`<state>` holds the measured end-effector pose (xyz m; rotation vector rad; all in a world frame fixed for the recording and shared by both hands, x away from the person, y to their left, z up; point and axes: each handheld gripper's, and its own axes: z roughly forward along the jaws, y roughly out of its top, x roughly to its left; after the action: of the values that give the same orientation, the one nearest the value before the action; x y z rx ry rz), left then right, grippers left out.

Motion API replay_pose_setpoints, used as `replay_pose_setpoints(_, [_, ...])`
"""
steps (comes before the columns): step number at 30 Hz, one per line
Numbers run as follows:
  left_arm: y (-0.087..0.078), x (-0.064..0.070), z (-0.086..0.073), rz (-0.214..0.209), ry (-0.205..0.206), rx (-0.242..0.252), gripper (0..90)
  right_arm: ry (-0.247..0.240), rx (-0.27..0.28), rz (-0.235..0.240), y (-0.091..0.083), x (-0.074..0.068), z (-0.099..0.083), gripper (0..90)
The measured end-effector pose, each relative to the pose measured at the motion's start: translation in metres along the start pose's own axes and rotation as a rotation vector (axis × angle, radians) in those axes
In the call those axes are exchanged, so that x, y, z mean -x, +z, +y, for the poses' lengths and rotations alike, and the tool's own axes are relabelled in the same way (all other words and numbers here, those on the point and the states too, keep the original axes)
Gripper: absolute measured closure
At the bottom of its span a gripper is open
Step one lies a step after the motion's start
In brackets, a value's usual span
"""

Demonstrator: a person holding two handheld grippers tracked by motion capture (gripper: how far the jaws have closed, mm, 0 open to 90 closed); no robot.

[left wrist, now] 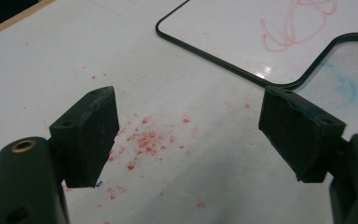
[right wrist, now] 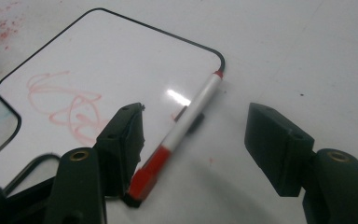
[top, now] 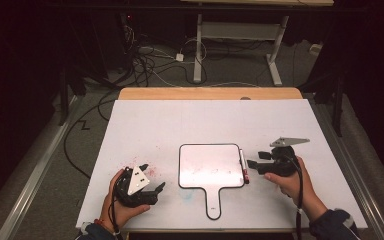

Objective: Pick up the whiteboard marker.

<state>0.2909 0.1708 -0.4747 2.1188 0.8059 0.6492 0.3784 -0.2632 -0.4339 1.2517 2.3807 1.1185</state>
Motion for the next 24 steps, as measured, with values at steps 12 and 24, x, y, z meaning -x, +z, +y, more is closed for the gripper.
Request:
replay_pose_setpoints(12, [0.001, 0.001, -0.001, -0.001, 0.005, -0.012, 19.2, 0.1, -0.111, 0.059, 0.056, 0.018, 0.015, 62.0])
replay_pose_setpoints(24, [0.003, 0.004, 0.0, -0.022, 0.032, -0.026, 19.2, 0.06, -0.113, 0.072, 0.054, 0.01, 0.016, 81.4])
